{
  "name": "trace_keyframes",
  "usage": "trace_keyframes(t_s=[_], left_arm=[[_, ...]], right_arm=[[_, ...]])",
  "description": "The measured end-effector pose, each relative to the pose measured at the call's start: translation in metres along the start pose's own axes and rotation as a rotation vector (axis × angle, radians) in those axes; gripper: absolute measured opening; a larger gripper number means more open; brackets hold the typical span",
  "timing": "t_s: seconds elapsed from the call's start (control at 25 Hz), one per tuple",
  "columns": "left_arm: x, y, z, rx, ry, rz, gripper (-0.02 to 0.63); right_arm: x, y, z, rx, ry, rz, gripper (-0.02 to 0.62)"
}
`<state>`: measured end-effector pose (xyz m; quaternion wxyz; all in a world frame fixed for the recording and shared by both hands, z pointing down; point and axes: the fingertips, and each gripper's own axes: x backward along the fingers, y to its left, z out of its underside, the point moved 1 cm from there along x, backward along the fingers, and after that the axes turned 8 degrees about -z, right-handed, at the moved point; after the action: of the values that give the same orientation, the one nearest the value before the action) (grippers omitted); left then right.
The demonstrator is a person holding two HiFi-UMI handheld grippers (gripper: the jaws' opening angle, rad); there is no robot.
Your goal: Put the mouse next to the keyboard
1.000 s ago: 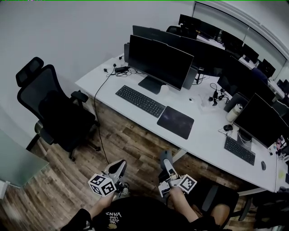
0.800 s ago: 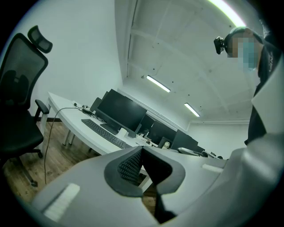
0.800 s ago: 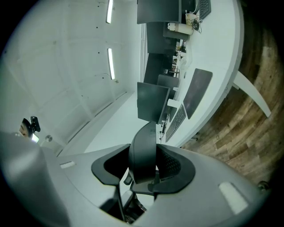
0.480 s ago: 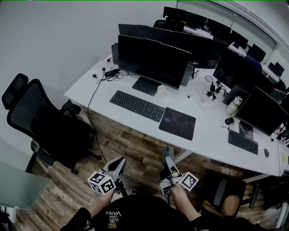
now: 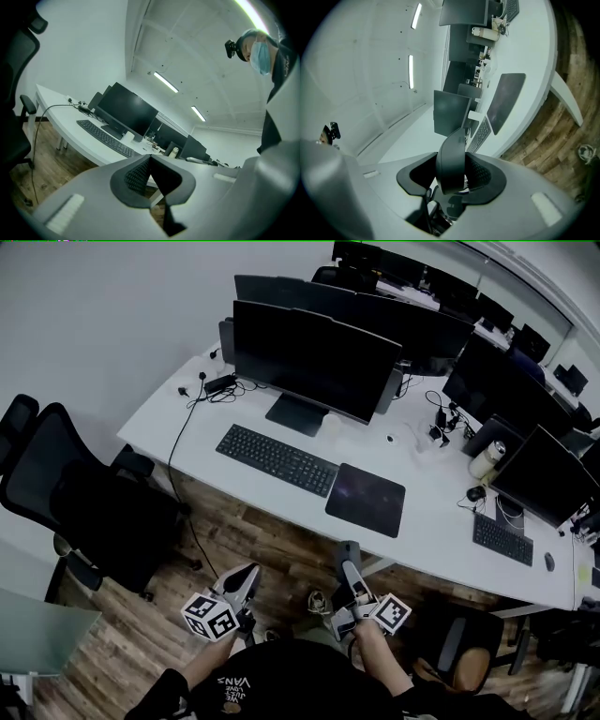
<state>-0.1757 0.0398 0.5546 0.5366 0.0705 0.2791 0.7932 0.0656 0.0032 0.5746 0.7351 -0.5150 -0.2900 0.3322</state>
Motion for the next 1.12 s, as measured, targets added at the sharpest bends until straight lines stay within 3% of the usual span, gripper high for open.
trace_keyframes(t_s=[0.4,0.72,1.0,1.12], left_arm=[[-0.075,0.002,-0.031,0.004,-0.075,-0.095,0.002],[-0.146,-0.019,-0.027,0.019,-0.097,-0.124,0.002],[-0.180,-0.036,-0.021,0.024,-0.080,-0.127,0.002],[-0.185,-0.030,-0.021,0.018,-0.075,-0.128,0.002]], right_arm=[[-0.066,-0.031,-0.074,0.014,0.097,-0.012,0.179],[-0.092,-0.064,-0.133,0.013,0.161,-0.003,0.179],[-0.109,-0.086,-0.157,-0.028,0.173,-0.002,0.179],[-0.109,-0.097,-0.156,-0.032,0.173,0.039,0.179]])
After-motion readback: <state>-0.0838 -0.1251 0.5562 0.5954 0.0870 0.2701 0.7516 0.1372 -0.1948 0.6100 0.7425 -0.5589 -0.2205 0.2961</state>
